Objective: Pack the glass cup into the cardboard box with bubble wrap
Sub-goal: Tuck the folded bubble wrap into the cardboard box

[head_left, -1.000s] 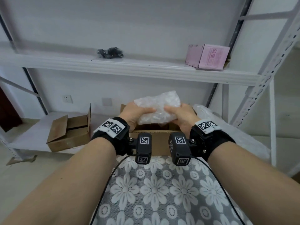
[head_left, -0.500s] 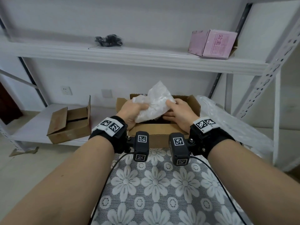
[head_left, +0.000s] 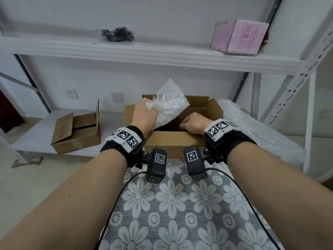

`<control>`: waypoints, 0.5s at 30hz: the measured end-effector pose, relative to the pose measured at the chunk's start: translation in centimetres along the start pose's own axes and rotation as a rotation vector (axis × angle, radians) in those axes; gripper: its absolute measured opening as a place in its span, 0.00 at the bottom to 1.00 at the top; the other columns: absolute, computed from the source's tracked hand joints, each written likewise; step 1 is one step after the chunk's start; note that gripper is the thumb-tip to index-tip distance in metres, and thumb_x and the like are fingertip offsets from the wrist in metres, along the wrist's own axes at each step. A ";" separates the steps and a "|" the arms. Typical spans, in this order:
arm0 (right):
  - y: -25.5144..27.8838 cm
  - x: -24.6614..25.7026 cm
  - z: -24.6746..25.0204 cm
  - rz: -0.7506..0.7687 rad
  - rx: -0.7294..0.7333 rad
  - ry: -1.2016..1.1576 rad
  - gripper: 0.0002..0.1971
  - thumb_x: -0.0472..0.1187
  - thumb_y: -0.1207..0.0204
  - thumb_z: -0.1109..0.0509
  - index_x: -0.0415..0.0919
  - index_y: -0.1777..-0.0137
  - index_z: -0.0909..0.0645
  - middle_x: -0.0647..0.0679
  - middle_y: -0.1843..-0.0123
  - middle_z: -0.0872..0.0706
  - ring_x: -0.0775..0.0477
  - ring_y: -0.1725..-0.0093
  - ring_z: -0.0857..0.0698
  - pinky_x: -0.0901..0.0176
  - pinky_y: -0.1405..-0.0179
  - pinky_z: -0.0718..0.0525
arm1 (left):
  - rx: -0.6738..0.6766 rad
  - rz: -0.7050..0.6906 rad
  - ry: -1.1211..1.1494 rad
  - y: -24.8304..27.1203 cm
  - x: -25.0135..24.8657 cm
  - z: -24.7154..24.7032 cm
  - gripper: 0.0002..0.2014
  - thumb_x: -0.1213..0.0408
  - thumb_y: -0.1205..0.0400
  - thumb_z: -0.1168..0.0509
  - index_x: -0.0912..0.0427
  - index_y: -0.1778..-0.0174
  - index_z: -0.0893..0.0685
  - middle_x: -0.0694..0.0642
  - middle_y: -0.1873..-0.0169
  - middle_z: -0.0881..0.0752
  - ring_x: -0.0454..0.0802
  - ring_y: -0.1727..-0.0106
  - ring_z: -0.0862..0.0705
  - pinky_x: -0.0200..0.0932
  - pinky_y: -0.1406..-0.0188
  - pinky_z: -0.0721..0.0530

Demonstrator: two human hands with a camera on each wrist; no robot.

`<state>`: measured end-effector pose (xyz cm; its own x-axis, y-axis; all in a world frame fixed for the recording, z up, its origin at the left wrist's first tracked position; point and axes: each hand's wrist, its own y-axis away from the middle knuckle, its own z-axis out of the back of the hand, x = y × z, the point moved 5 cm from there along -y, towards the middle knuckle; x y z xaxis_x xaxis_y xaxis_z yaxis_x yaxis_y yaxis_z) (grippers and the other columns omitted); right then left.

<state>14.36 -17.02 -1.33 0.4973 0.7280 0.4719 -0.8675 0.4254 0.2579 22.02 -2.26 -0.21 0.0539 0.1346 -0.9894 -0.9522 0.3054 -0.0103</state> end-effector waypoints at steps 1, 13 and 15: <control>-0.1 0.1 -0.3 -0.009 0.043 0.054 0.15 0.38 0.17 0.40 0.30 0.40 0.17 0.39 0.39 0.16 0.40 0.40 0.18 0.54 0.40 0.19 | 0.001 0.005 0.008 0.1 0.0 0.1 0.10 0.72 0.22 0.38 0.63 0.46 0.19 0.62 0.49 0.13 0.58 0.49 0.13 0.54 0.49 0.12; 0.0 -0.2 0.1 -0.001 0.094 0.093 0.12 0.42 0.24 0.27 0.33 0.47 0.12 0.42 0.44 0.12 0.42 0.41 0.16 0.51 0.40 0.17 | 0.003 0.087 0.154 -0.2 0.8 0.2 0.09 0.72 0.24 0.36 0.59 0.50 0.17 0.59 0.51 0.12 0.58 0.49 0.12 0.58 0.45 0.13; 0.1 -0.3 0.8 0.021 0.010 0.041 0.14 0.49 0.28 0.23 0.36 0.56 0.13 0.43 0.50 0.12 0.44 0.47 0.15 0.54 0.46 0.17 | -0.010 0.087 0.163 -0.2 0.7 0.2 0.07 0.72 0.23 0.36 0.57 0.53 0.18 0.59 0.52 0.12 0.58 0.49 0.12 0.57 0.46 0.12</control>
<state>14.08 -17.60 -0.78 0.4791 0.7583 0.4422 -0.8776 0.4044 0.2573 22.29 -2.07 -0.82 -0.0779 0.0052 -0.9969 -0.9542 0.2894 0.0761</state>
